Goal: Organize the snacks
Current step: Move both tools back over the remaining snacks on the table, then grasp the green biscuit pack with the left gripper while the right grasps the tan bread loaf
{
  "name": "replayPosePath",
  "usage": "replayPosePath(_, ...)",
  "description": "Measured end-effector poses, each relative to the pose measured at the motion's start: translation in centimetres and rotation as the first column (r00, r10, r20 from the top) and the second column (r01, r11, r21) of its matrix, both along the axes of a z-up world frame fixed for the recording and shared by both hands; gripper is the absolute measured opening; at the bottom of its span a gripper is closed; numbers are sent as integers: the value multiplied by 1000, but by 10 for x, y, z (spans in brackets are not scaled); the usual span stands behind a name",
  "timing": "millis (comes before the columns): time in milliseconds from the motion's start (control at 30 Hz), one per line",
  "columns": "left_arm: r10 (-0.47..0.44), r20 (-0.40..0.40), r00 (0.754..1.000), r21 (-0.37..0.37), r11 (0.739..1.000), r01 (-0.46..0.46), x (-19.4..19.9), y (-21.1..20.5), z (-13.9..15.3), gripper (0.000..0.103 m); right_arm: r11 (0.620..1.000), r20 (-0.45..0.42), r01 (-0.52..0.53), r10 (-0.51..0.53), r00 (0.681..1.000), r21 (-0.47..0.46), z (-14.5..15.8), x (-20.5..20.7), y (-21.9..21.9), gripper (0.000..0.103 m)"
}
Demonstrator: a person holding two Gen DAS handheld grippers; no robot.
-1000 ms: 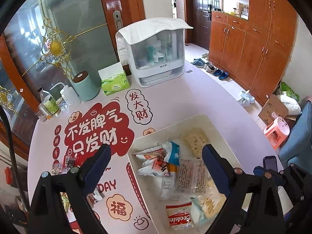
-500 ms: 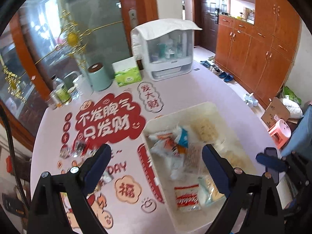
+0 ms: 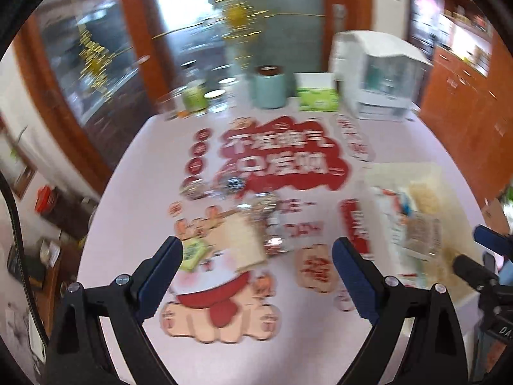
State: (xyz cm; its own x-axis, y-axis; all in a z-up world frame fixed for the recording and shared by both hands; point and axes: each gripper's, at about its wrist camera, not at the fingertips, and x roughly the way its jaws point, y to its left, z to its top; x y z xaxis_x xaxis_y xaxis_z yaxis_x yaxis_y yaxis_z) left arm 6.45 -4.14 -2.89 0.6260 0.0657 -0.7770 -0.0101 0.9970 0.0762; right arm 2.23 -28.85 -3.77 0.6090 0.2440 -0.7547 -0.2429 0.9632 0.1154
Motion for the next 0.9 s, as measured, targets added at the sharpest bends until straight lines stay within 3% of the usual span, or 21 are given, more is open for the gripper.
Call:
replayPosePath(267,105,-19,994,7,994,-105,31,115,-15,94,999,-36,-20,19,999,-31,-6,35,83,64)
replayPosePath(433,96,-101,990,-10,995,-98,64,159,-53,94,998,-79,-25,20,997,-57,-28,71,136,64)
replayPosePath(600,65,-223,973,-34,997,-74,102,174,-107,94,999,-151,-30,23,988,-42,-63,104,172,64)
replayPosePath(700,62,-312,948,-86,992,-93,124,179,-146,94,999,-207,-37,29,978,-35,-90,120,190,64)
replayPosePath(900,106,-382,918,-139,976,-171,146,183,-196,91,997,-275,-61,46,960,-48,-134,143,222,64)
